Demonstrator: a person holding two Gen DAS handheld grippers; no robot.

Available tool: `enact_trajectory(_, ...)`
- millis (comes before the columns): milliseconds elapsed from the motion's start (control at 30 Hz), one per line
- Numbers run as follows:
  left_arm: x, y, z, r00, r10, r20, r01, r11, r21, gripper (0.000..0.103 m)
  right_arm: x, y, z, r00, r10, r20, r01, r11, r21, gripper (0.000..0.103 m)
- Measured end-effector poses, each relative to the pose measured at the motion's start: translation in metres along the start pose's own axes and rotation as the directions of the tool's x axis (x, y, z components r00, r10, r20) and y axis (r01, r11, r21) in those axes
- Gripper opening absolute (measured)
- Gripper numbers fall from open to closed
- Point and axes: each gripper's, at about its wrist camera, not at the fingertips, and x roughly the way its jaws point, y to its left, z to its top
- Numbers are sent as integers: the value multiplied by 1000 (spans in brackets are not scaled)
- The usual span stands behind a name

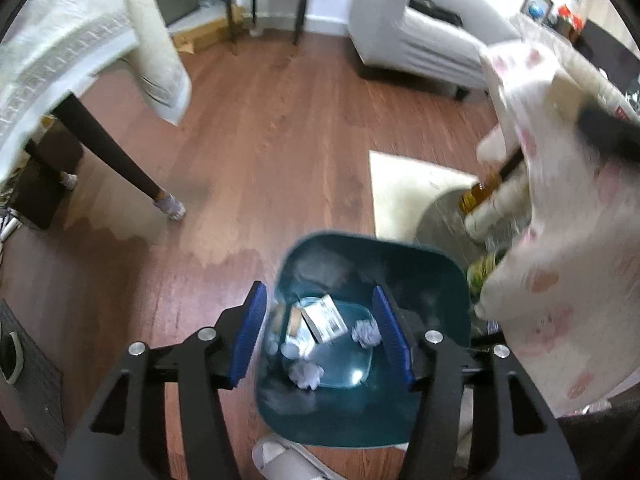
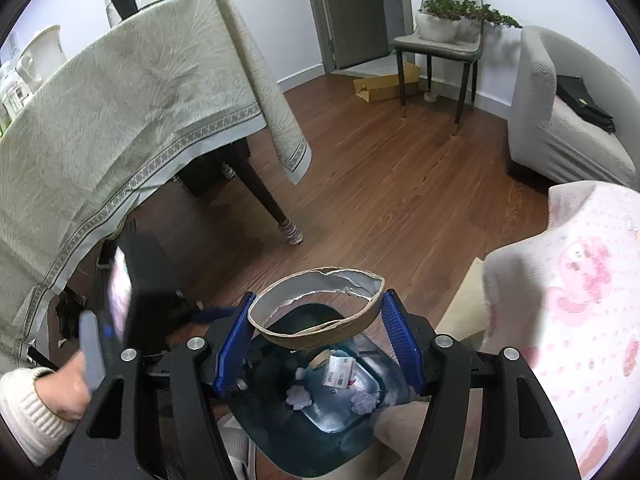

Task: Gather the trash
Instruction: 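Open the left tool over the bin while the right tool releases the tape roll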

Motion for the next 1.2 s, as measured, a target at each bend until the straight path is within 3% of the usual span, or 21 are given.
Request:
enact_trajectory(67, -14, 6, 5, 999, 6, 46, -6, 1000, -11, 69, 7, 4, -3, 1000, 4, -20, -5, 1000, -7, 64)
enact_trajectory(367, -52, 12, 17, 989, 7, 151, -2, 999, -35, 71, 45, 18, -24, 991, 5, -131, -10, 999, -33, 64)
enact_trajectory(533, -70, 12, 27, 979, -33, 199, 46, 997, -63, 71, 60, 20, -34, 984, 4, -177, -11, 999, -40, 64)
enact_trajectory(767, -100, 9, 38, 962, -42, 271, 60, 996, -59, 71, 64, 16, -44, 979, -4, -202, -3, 999, -33, 64)
enact_trajectory(1033, -119, -10, 44, 950, -19, 311, 20, 1000, -1, 68, 82, 22, -57, 964, 18, -265, -26, 999, -25, 65)
enact_trajectory(1200, -126, -20, 46, 946, -45, 321, 42, 999, 17, 62, 93, 24, -73, 949, 21, -315, -31, 999, -29, 65)
